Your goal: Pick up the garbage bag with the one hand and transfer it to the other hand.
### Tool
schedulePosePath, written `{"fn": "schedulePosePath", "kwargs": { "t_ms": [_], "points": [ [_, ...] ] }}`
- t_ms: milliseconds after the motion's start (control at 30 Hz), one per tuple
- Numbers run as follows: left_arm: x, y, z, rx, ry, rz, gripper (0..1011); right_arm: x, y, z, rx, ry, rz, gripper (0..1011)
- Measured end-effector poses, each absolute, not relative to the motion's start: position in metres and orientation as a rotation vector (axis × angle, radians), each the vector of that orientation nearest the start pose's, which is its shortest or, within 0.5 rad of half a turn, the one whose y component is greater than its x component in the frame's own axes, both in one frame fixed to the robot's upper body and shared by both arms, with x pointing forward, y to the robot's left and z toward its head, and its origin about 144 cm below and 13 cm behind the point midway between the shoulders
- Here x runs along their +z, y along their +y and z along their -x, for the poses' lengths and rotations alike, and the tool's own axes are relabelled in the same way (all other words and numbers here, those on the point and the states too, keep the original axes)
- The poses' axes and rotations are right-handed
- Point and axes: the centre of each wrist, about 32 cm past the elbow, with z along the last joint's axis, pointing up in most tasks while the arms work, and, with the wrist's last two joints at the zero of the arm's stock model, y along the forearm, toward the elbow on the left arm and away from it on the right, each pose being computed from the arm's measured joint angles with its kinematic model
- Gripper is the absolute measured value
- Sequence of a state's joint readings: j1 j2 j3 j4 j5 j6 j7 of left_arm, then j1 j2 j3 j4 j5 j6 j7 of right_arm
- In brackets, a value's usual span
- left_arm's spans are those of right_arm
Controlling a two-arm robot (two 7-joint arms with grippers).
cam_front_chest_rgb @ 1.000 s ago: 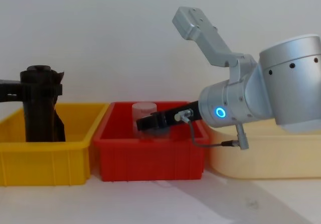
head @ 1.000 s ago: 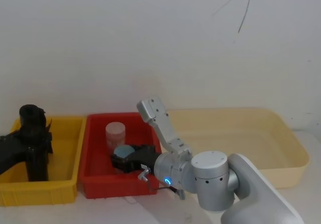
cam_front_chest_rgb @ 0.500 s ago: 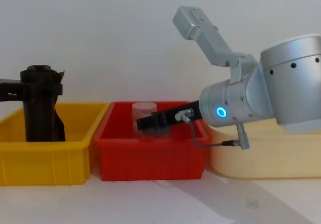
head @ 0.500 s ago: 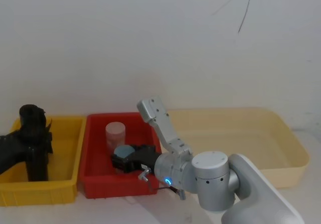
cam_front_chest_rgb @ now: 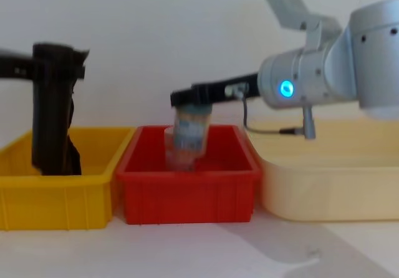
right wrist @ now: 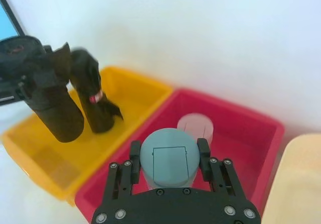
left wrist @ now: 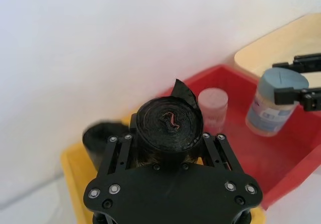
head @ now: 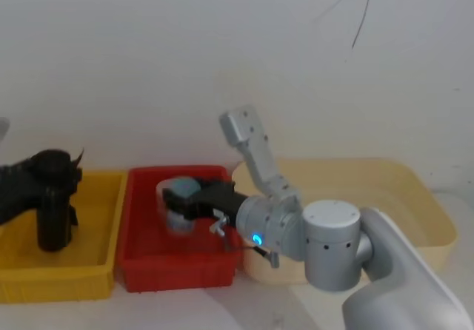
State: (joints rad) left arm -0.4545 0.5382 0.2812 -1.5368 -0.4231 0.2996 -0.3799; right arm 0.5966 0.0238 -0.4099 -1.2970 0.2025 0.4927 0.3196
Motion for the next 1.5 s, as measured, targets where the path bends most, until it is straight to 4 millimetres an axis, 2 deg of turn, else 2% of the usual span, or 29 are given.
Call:
{"fn": "schedulePosePath", "kwargs": {
  "t_ms": [267,500,633,933,1000,1133,1500],
  "points": [
    [1.340,0.300,-0.555,0.963,-0.218,-0.175,542,1.308,-0.121,-0.588,-0.877,0.083,0.104,650],
    [1.368,0.293,-0.563,0.910,-0.283,-0.128,542,1.330,-0.132,-0.592,-0.921,0.046,0.037,650],
    [1.377,0.290,-0.570,0.873,-0.302,-0.082,542,1.337,-0.138,-0.595,-0.955,0.024,0.016,650],
    [1.386,0.283,-0.591,0.780,-0.305,0.033,542,1.343,-0.156,-0.602,-1.057,-0.021,0.004,650],
    [1.387,0.279,-0.600,0.739,-0.296,0.070,542,1.342,-0.166,-0.603,-1.093,-0.028,0.008,650],
    [1.385,0.277,-0.611,0.700,-0.278,0.099,542,1.338,-0.177,-0.603,-1.130,-0.028,0.017,650],
    [1.370,0.261,-0.662,0.543,-0.177,0.166,542,1.321,-0.219,-0.596,-1.275,0.003,0.056,650]
  ]
}}
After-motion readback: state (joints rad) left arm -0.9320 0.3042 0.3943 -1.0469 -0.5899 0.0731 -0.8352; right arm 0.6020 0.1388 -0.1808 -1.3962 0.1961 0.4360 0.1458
